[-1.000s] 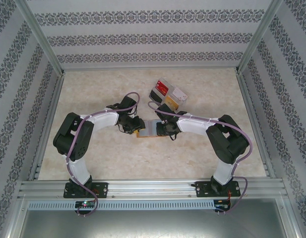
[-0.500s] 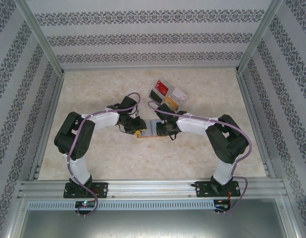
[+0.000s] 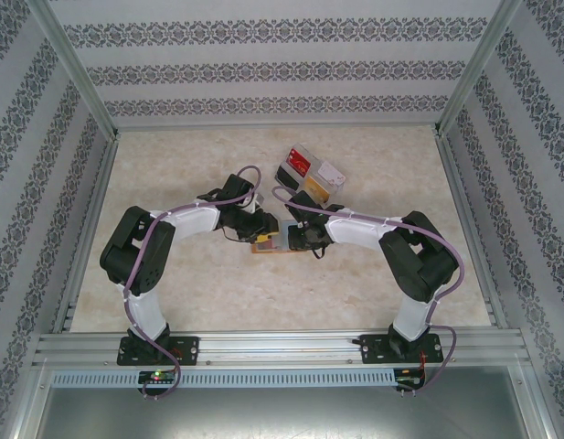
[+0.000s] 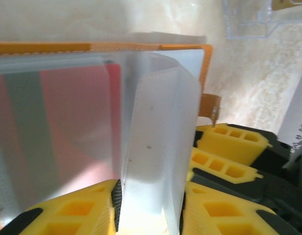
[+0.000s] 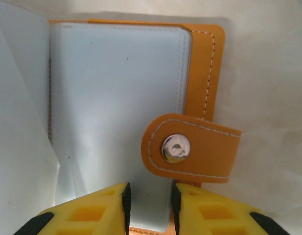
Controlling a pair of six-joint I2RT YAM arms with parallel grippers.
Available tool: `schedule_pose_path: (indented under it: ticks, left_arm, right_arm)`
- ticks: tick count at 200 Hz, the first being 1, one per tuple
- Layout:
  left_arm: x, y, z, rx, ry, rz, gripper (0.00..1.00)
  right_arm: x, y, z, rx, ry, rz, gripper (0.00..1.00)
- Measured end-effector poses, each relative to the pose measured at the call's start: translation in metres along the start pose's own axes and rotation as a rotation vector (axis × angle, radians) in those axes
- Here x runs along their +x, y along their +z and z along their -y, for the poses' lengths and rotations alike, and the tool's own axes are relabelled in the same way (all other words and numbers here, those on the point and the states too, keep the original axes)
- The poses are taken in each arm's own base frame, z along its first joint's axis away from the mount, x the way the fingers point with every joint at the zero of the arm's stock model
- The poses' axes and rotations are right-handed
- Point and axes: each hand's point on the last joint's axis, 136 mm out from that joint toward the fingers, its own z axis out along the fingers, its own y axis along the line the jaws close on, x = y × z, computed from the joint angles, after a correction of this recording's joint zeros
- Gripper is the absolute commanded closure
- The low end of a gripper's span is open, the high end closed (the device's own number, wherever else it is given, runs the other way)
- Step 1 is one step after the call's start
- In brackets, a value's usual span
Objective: Take the credit cards out of the card holder
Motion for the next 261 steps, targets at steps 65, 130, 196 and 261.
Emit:
schedule_pose_path:
  ticks: [65, 130, 196, 261]
  left_arm:
    - [0.001, 0.012, 0.023, 0.092, 0.014, -0.029, 0.47]
    - [-0.005, 0.025, 0.045, 0.155, 0.03, -0.054, 0.4]
    - [-0.018, -0.007, 0.066, 0.182, 0.071, 0.05, 0.39]
    - [-0.031, -0.048, -0.012, 0.01, -0.071, 0.191, 0.44]
  right_arm:
    - [-0.001, -0.023, 0.002, -0.069, 0.019, 0.066, 0.65]
    - [-0.011, -0.056, 0.0, -0.126, 0.035, 0.182, 0.66]
    - [-0.01, -0.058, -0.007, -0.144, -0.001, 0.197, 0.72]
    - [-0.014, -0.032, -0.042, -0.156, -0.064, 0.13, 0.65]
